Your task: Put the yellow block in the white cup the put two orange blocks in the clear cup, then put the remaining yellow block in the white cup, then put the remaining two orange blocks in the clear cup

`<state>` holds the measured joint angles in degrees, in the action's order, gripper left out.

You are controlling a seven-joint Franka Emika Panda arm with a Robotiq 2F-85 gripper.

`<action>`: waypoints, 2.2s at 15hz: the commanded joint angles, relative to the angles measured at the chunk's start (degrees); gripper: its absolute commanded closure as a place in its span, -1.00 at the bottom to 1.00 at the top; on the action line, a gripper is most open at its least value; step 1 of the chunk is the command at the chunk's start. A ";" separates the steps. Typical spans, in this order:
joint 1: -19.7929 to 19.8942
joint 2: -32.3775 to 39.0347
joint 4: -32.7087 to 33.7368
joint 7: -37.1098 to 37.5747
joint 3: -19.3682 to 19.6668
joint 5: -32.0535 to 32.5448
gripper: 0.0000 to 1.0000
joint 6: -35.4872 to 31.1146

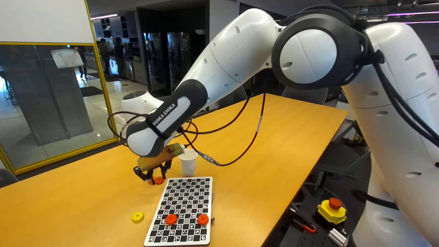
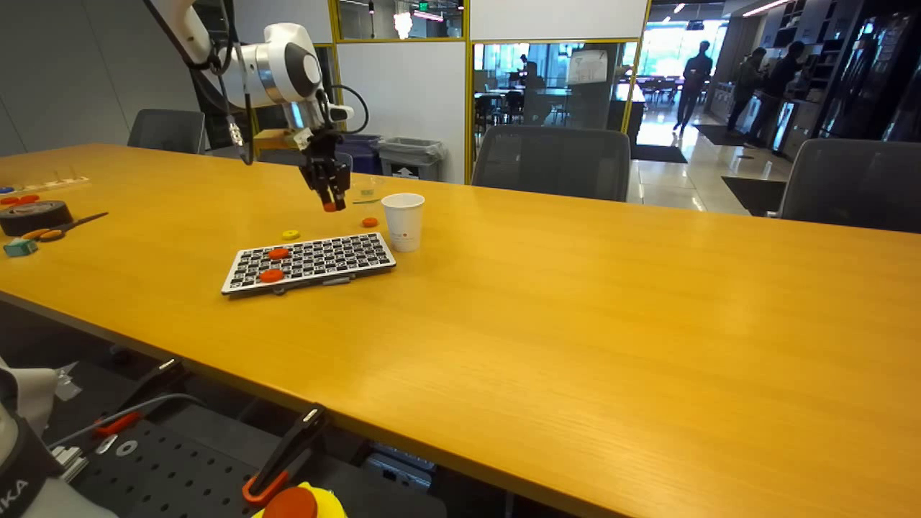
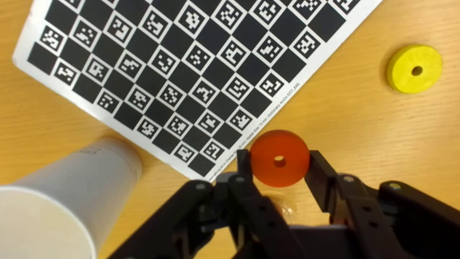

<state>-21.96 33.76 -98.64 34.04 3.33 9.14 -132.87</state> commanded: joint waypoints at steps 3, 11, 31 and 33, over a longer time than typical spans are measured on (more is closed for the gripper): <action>0.00 -2.93 2.87 2.19 -0.16 3.95 0.65 3.94; 2.26 2.08 13.02 -1.12 -0.94 2.74 0.65 8.50; 3.81 13.16 29.93 -5.29 -0.94 0.85 -0.80 15.09; 3.59 11.95 28.68 -4.75 -0.72 1.07 -1.00 14.53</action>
<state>-18.50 46.07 -71.61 29.91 2.84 10.99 -119.62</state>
